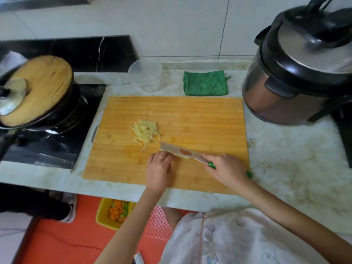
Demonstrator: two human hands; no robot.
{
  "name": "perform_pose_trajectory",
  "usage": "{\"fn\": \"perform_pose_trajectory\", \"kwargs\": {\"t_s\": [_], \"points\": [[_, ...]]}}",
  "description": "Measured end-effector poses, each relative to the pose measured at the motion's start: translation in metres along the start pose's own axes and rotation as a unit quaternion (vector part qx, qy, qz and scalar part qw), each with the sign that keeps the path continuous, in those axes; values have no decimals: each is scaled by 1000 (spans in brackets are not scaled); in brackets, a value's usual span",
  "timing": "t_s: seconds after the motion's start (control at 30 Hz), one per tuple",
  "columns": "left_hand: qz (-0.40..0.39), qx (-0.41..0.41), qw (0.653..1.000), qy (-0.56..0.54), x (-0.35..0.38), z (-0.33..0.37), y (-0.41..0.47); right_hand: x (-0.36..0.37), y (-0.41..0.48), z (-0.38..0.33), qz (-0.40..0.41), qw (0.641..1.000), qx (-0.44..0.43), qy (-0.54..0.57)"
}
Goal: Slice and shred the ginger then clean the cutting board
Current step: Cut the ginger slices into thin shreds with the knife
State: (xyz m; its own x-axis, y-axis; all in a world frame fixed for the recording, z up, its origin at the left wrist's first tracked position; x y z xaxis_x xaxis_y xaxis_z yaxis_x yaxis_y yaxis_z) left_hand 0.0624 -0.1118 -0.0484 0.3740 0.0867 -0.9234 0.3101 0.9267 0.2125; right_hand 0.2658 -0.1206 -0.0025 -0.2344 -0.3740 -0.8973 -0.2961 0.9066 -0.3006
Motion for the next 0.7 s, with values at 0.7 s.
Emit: {"fn": "perform_pose_trajectory", "kwargs": {"t_s": [0.7], "points": [[-153,-45,983,-89,-5,-36,3,8,-1,10,14,985,89,146]]}}
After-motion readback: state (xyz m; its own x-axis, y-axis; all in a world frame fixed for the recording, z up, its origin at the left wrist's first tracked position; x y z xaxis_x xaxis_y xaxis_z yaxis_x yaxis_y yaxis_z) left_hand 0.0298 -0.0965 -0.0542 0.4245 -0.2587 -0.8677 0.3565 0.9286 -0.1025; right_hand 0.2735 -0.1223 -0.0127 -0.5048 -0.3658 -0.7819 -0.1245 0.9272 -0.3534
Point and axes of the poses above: each hand's wrist, its own y-axis towards the middle knuckle, its own x-axis out of the palm, z = x × y, the point moved 4 cm from there along y, towards the middle knuckle, and after that the axes turned 8 degrees about -z, right-handed, at the moved point
